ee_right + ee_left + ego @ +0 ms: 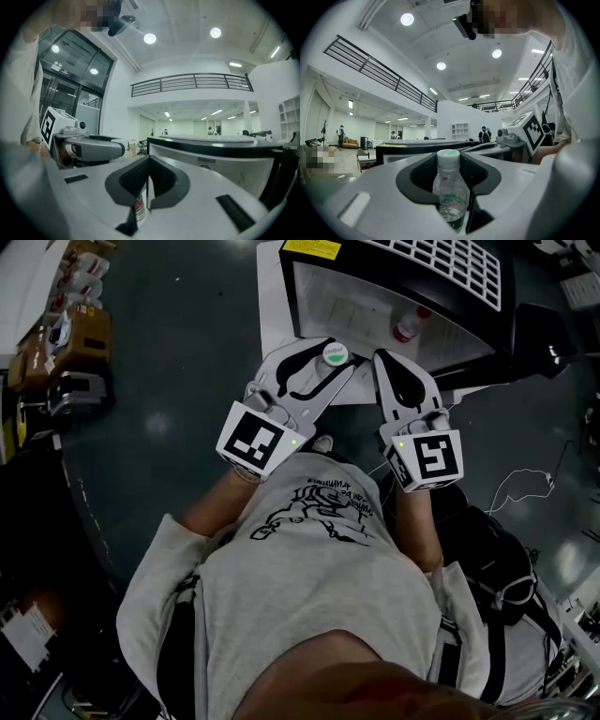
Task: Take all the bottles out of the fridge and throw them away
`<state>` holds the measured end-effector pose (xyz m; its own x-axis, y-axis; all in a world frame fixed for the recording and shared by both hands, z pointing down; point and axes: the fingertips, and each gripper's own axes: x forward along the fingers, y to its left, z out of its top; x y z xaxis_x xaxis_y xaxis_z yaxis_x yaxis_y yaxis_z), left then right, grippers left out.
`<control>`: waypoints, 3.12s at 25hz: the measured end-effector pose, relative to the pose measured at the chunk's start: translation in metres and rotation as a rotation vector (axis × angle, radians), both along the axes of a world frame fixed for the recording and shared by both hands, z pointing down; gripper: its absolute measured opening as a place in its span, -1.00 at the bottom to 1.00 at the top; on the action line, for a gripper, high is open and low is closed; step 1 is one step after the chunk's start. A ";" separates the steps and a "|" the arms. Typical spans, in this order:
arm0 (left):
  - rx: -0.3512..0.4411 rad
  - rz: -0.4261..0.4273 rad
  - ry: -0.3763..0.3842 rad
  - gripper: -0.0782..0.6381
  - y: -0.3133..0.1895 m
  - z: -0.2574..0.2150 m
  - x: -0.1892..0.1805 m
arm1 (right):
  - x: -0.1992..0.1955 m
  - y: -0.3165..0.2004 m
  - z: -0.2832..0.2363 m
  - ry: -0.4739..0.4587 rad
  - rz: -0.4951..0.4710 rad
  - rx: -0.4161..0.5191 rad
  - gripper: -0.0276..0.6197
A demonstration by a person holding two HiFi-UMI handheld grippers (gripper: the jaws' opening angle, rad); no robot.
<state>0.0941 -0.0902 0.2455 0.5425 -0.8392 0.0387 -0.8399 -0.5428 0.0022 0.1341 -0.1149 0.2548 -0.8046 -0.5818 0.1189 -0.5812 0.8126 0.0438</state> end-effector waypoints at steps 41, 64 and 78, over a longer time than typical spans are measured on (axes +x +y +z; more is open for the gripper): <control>-0.003 -0.223 0.003 -0.35 0.106 -0.007 -0.205 | -0.212 0.092 -0.005 0.012 -0.256 0.007 -0.89; -0.019 -0.301 0.007 -0.36 0.159 0.003 -0.298 | -0.314 0.143 0.002 -0.005 -0.334 -0.033 -0.89; -0.011 -0.357 0.026 -0.36 0.153 -0.002 -0.297 | -0.314 0.135 -0.006 0.009 -0.379 -0.021 -0.89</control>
<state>-0.2033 0.0632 0.2435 0.2163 -0.9756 0.0385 -0.9761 -0.2152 0.0304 -0.1796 0.0200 0.2487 -0.9611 -0.2409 0.1354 -0.2392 0.9705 0.0288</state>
